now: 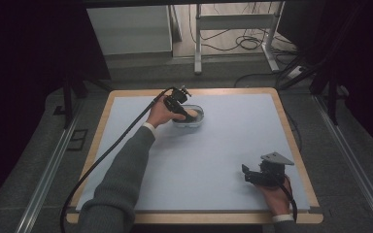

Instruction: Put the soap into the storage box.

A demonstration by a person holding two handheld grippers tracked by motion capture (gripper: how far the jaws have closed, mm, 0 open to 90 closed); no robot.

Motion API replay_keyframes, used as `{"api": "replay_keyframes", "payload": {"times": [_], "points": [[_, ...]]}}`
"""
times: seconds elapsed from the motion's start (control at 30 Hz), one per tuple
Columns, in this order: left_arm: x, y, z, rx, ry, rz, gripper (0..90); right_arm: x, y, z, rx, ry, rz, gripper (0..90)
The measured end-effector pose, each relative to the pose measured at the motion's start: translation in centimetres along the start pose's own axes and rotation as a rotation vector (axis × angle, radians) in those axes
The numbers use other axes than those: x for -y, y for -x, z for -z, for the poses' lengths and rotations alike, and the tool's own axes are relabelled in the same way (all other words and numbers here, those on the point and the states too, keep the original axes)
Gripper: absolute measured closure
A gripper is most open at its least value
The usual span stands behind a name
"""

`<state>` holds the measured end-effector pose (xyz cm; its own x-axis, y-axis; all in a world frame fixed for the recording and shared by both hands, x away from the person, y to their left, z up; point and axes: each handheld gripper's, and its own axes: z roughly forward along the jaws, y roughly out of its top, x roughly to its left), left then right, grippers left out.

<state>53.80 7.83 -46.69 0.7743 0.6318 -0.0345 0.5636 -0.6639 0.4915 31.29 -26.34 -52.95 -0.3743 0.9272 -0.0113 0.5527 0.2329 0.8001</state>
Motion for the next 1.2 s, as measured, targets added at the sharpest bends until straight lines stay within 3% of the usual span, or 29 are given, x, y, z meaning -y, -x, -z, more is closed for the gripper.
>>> {"api": "replay_keyframes", "payload": {"times": [0.13, 0.23, 0.3, 0.6, 0.73, 0.83, 1.2], "points": [[0.0, -0.1, 0.1, 0.01, 0.014, 0.011, 33.2, 0.0, 0.0, 0.0, -0.001, 0.001, -0.001, 7.5], [-0.1, 0.0, 1.0, 0.032, 0.067, 0.025, 28.0, 0.0, 0.0, 0.0, 0.0, 0.002, -0.002, 7.5], [-0.1, 0.0, 1.7, 0.042, 0.067, 0.014, 25.3, 0.0, 0.0, 0.0, 0.0, 0.001, -0.002, 7.5], [0.6, 0.8, 3.7, 0.021, 0.1, -0.001, 21.0, 0.0, 0.0, 0.0, 0.004, -0.002, 0.004, 7.5], [1.3, 1.3, 4.5, 0.031, 0.119, 0.005, 20.9, 0.0, -0.1, 0.0, 0.005, 0.0, 0.005, 7.5], [2.2, 1.8, 4.8, 0.0, 0.12, 0.003, 20.4, 0.0, -0.1, 0.0, 0.005, 0.002, 0.005, 7.5], [7.9, 3.6, 7.1, -0.022, 0.181, 0.031, 19.3, 0.0, 0.0, 0.0, 0.006, 0.0, 0.001, 7.5]]}}
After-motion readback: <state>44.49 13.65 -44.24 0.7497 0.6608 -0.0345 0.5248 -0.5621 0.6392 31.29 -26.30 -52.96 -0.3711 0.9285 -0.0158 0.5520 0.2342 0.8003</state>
